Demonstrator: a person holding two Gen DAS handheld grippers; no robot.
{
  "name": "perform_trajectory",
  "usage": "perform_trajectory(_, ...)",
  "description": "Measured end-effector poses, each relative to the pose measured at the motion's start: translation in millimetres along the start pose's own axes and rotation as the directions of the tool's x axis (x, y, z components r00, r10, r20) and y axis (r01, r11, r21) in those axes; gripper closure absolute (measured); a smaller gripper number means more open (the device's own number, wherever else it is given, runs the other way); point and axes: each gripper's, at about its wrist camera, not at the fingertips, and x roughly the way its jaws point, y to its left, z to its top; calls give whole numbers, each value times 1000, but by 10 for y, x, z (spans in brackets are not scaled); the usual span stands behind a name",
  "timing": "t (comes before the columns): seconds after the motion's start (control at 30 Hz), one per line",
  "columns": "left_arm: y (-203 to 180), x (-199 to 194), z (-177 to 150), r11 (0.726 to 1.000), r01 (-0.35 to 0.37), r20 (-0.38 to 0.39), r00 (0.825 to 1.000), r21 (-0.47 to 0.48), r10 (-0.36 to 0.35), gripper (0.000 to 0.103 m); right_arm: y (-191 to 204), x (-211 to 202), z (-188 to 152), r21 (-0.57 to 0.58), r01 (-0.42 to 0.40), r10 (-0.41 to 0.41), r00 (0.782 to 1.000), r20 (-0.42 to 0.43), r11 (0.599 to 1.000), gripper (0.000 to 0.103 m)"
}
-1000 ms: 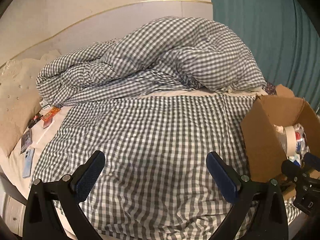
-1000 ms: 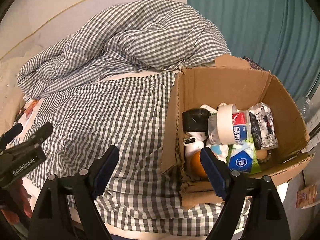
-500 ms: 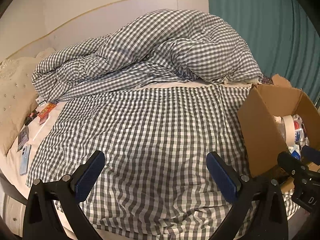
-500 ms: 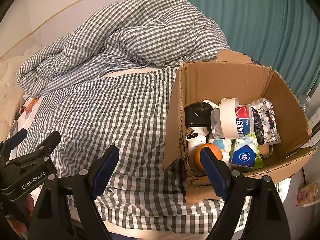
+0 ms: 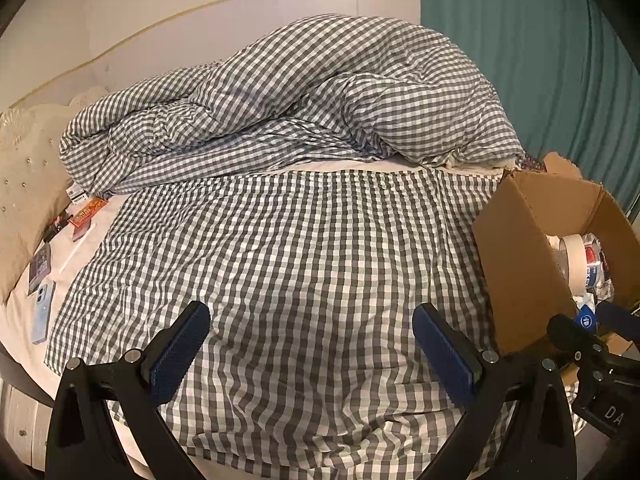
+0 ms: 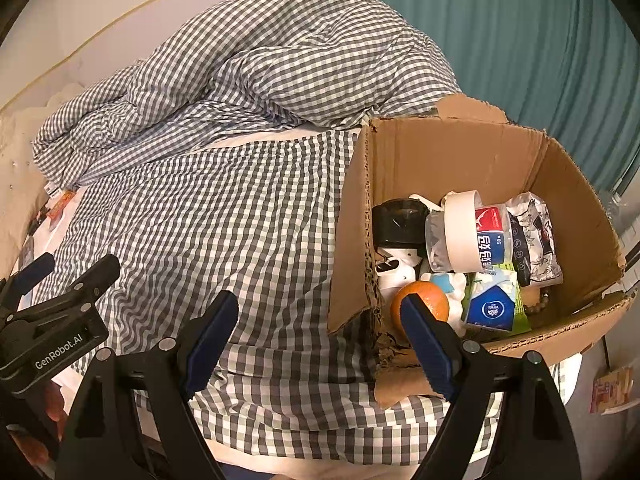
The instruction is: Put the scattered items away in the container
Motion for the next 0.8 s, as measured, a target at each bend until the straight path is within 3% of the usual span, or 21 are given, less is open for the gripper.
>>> perform_trajectory(0.8,-58,98,-14,1000,-6,-28,1000,20,7,0,-17,47,-21,-4,6,-6,1000,-10,1000,20)
